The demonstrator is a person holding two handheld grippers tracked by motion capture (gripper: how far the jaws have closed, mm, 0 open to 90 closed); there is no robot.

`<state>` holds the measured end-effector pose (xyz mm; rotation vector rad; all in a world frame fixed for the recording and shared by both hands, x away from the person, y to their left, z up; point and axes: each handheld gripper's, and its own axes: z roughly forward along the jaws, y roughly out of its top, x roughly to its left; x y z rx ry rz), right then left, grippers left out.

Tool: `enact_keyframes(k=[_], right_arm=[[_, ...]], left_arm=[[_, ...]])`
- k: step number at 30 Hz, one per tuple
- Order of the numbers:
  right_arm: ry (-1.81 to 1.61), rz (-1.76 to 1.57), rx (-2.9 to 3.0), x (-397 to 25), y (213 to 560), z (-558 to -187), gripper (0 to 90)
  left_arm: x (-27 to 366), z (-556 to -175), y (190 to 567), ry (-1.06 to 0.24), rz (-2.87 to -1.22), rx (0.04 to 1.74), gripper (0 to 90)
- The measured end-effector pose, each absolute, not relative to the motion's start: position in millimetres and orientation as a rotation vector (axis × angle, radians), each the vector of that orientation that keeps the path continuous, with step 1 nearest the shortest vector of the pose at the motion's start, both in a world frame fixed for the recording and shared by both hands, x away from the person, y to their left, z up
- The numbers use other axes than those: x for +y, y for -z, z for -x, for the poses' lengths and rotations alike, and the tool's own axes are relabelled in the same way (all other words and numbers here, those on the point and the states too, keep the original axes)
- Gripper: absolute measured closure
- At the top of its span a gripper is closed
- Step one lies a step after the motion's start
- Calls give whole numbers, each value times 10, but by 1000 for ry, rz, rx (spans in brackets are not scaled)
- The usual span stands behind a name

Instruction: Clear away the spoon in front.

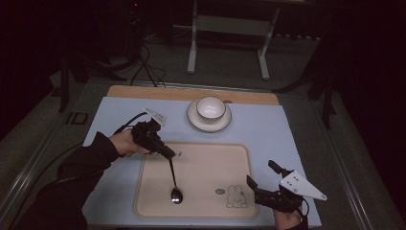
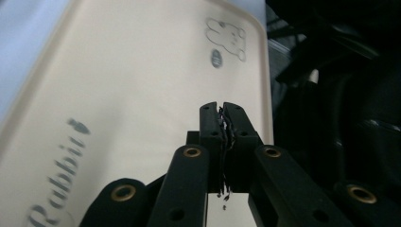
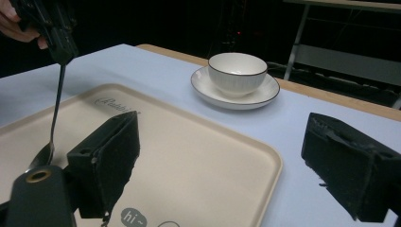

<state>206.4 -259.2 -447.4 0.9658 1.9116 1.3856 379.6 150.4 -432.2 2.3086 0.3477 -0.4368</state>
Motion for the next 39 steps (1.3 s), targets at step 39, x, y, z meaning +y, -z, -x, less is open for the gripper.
enact_keyframes(k=[39], right_arm=[[-1399, -978, 1923, -2610, 4489, -2082, 131]], left_arm=[[1365, -4075, 5061, 285, -2147, 517, 757]])
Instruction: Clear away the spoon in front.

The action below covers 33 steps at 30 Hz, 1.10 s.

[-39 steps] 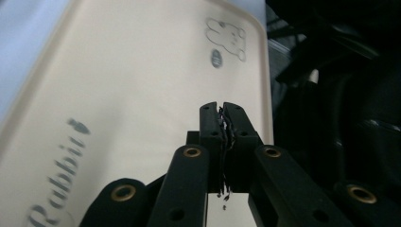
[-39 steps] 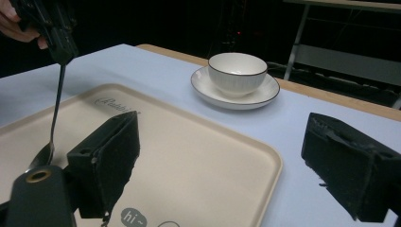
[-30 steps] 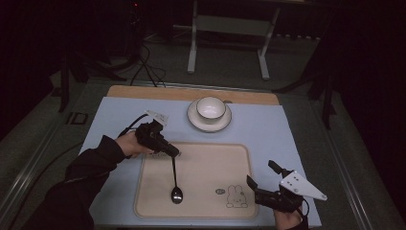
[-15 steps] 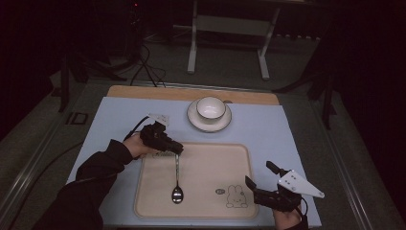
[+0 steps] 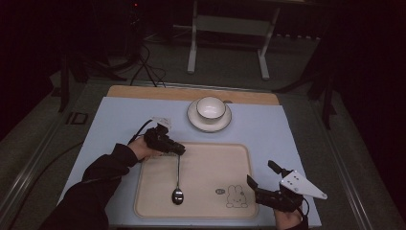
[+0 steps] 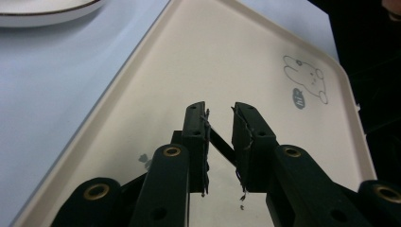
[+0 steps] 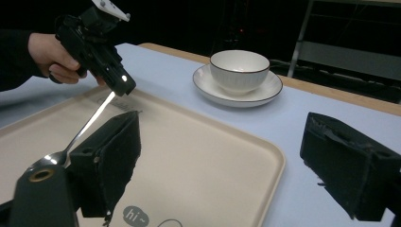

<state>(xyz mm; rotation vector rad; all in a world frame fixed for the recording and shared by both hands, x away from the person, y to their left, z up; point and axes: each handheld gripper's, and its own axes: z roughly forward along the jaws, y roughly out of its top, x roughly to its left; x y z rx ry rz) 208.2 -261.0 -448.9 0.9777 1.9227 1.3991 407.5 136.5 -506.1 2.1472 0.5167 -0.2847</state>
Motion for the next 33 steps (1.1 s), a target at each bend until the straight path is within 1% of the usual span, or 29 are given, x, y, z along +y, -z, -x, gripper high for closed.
enact_keyframes(k=[12, 16, 22, 31, 33], right_arm=[[-1400, -978, 1938, -2610, 4499, -2094, 131], [-1405, -984, 1940, -2614, 4502, -2096, 131], [-1411, -985, 1952, -2611, 4509, -2106, 131], [-1415, -989, 1953, -2616, 4509, -2106, 131], [-1415, -989, 1953, -2615, 4508, -2105, 131]], left_arm=[[1337, -4152, 5272, 255, -2180, 597, 728], [1335, -4170, 5291, 240, -2183, 615, 691], [1310, -4180, 5328, 220, -2203, 611, 689], [1282, -4192, 5331, 198, -2215, 624, 637], [1281, -4187, 5319, 191, -2220, 618, 637]])
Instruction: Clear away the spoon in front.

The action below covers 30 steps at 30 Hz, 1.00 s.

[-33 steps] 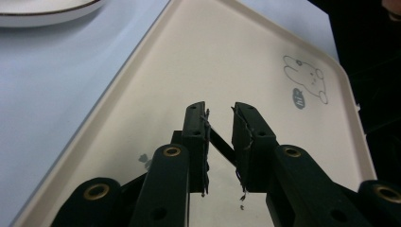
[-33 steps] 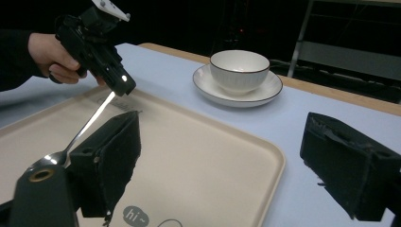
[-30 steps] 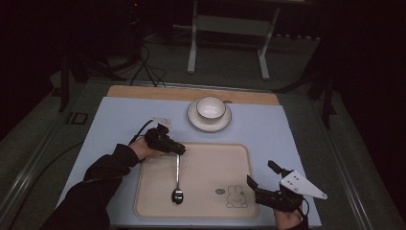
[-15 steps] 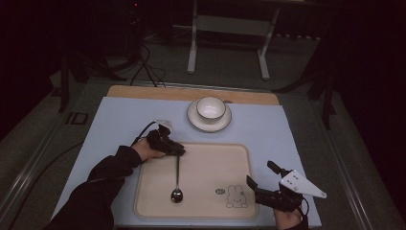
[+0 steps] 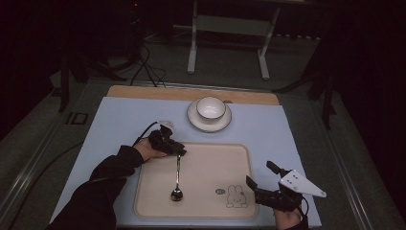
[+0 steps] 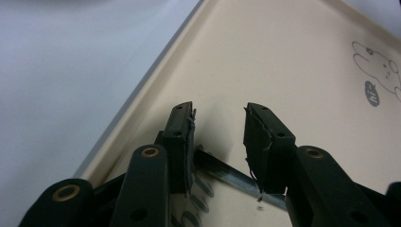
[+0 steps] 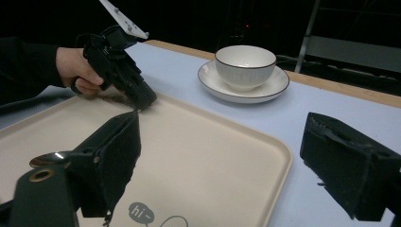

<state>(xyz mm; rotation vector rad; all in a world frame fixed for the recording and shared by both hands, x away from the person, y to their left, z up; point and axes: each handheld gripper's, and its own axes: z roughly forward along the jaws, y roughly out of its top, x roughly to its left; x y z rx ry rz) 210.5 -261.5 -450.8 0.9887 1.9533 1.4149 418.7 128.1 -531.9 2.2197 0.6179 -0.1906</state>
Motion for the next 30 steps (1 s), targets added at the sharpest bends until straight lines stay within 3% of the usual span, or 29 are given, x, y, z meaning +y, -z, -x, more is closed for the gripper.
enact_keyframes(k=[11, 15, 16, 18, 27, 30], right_arm=[[-1413, -989, 1951, -2614, 4507, -2105, 131], [-1412, -986, 1949, -2612, 4506, -2105, 131], [-1412, -986, 1949, -2609, 4506, -2106, 131], [-1409, -987, 1949, -2605, 4506, -2105, 131], [-1409, -986, 1948, -2604, 4504, -2103, 131], [-1409, -986, 1950, -2602, 4506, -2106, 131]], left_arm=[[1301, -4080, 5118, 171, -2196, 579, 600], [1300, -4020, 5021, 168, -2182, 581, 508], [1310, -4011, 5001, 182, -2176, 573, 411], [1325, -3983, 4970, 194, -2156, 561, 303], [1370, -3868, 4879, 211, -2132, 560, 64], [1418, -3796, 4827, 158, -2134, 555, 28]])
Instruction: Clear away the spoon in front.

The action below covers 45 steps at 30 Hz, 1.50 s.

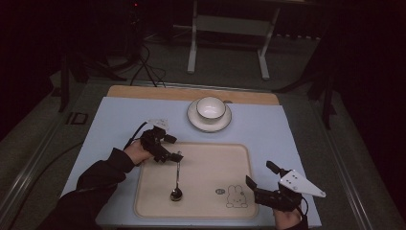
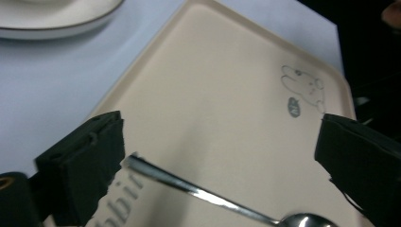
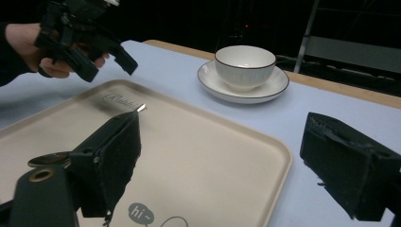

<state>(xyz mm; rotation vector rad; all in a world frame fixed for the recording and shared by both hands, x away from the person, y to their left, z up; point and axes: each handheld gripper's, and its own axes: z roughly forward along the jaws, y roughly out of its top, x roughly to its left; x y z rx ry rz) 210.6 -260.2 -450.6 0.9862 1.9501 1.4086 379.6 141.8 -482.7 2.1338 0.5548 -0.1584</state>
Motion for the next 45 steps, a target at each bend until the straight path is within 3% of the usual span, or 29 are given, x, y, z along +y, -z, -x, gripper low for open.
enact_keyframes(k=[27, 45], right_arm=[[-1406, -987, 1946, -2608, 4501, -2098, 131], [-1404, -984, 1955, -2593, 4508, -2103, 131]], left_arm=[[1748, -3202, 4484, 23, -2016, 556, 20], [1915, -2866, 4700, -11, -1981, 575, 20]])
